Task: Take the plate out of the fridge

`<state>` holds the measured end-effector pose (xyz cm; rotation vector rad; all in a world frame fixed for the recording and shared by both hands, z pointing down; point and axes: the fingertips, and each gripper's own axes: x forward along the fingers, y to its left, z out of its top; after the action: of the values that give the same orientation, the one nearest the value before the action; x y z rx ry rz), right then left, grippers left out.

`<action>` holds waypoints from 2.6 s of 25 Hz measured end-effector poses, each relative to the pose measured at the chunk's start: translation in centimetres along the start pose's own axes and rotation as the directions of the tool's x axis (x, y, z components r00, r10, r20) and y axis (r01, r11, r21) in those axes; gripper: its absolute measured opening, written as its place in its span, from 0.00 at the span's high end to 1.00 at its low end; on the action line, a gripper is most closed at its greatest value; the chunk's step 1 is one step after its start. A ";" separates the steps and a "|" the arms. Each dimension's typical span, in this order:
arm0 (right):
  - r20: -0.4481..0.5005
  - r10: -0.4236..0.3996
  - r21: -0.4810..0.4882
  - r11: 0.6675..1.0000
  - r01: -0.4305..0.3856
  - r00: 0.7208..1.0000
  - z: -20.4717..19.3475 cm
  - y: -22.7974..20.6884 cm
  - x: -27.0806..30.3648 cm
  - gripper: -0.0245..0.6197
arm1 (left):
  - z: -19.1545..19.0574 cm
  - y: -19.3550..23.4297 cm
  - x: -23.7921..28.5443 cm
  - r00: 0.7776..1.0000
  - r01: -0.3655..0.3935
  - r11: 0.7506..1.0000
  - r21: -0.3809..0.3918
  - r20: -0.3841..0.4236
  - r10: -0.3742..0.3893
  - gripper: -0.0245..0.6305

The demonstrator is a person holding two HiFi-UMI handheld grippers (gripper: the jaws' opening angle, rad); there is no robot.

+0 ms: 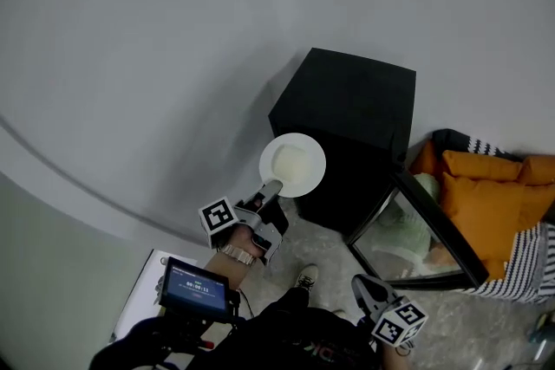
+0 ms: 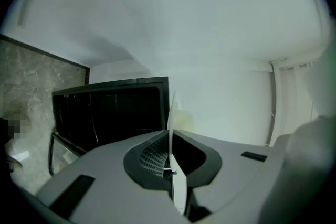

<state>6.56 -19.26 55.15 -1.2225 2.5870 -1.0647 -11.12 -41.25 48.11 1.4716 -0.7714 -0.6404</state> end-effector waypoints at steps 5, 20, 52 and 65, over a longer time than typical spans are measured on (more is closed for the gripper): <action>0.038 -0.004 0.002 1.000 0.004 0.999 0.6 0.4 -1.1 0.95 | 0.3 -5.2 3.7 0.998 0.063 0.995 0.081 -0.016 -0.062 0.94; 0.211 -0.169 0.049 0.986 0.162 0.963 3.3 -2.7 -5.7 0.95 | 2.0 -5.3 17.6 0.994 -0.099 0.974 0.202 -0.028 0.106 0.94; 0.245 -0.149 0.101 0.987 0.127 0.958 3.9 -4.0 -7.1 0.95 | -0.4 -5.2 20.5 0.949 -0.077 0.870 0.487 -0.233 0.214 0.66; 0.237 -0.142 0.101 0.988 0.121 0.961 3.5 -4.1 -7.4 0.95 | -4.7 -3.2 19.0 0.780 0.140 0.436 0.889 -0.370 0.505 0.62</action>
<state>15.45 -17.77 53.54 -1.4225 2.2824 -0.9662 4.54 -53.29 46.35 2.3365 -0.7672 0.6014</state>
